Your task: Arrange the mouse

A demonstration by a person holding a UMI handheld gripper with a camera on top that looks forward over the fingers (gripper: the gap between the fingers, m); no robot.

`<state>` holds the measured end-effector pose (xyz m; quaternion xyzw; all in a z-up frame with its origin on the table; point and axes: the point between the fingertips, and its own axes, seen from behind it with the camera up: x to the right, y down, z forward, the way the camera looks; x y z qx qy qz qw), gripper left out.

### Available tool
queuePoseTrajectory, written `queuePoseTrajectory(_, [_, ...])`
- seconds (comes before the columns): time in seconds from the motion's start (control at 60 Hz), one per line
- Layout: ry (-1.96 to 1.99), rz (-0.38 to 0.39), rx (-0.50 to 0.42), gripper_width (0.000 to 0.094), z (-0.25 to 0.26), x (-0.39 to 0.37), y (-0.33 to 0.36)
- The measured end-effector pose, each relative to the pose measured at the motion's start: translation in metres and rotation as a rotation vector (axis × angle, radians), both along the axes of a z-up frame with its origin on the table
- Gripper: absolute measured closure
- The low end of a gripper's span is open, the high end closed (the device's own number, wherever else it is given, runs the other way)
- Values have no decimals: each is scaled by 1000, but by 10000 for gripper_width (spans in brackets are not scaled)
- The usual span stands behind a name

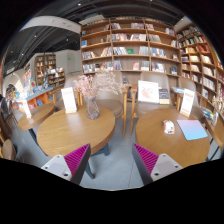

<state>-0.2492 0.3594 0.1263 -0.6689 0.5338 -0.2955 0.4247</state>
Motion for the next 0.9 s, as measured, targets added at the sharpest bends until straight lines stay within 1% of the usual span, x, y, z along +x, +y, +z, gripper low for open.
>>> queuePoseTrajectory(0.033, [5,-8,3,81,5,-3,-15])
queuePoseTrajectory(0.133, [8,-53,-15,80,-7,13,-47])
queuePoseTrajectory(0.15, [12,-48,-7,80,-6,18,-70])
queuePoseTrajectory(0.2, [9,-78,-23,79,-11,21,-80])
queuePoseTrajectory(0.367, [16,-160,-53,79,-25,38,-156])
queuePoseTrajectory(0.533, [12,-215,-78,71,-33,55,-218])
queuePoseTrajectory(0.55, [10,-228,-86,70,-33,55,-214])
queuePoseTrajectory(0.583, [7,-228,-84,68,-34,60,-232])
queuePoseTrajectory(0.6, [5,-239,-88,69,-34,61,-227])
queuePoseTrajectory(0.7, [6,-262,-98,70,-42,74,-247])
queuePoseTrajectory(0.9, [22,-282,-82,71,-56,106,-268])
